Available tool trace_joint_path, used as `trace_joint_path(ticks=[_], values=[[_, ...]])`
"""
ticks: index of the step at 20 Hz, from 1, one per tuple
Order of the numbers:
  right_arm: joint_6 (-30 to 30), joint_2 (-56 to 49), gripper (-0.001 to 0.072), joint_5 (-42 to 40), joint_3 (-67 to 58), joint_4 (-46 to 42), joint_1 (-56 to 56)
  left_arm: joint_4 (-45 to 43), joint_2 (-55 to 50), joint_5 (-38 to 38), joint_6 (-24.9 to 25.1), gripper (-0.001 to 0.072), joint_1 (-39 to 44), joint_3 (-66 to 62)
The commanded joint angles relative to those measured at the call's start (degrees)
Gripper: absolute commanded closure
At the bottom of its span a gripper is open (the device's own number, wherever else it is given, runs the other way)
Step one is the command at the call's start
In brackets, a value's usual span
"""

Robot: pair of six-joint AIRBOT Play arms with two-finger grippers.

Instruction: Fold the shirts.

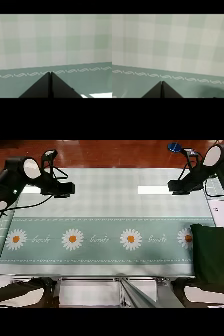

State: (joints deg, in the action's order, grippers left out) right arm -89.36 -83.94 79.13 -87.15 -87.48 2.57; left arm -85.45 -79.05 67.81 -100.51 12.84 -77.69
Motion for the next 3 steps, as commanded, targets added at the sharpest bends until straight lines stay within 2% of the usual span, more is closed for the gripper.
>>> trace_joint_path(ticks=[1,3], values=[[0.02,-0.04,0.0689,-0.11,0.02,-0.07,0.09,-0.09,-1.27,0.20,-0.11,0.0691,-0.02,-0.04],[0.02,-0.04,0.0689,-0.11,0.02,-0.07,0.09,-0.09,-1.86,0.20,-0.11,0.0691,-0.02,-0.04]])
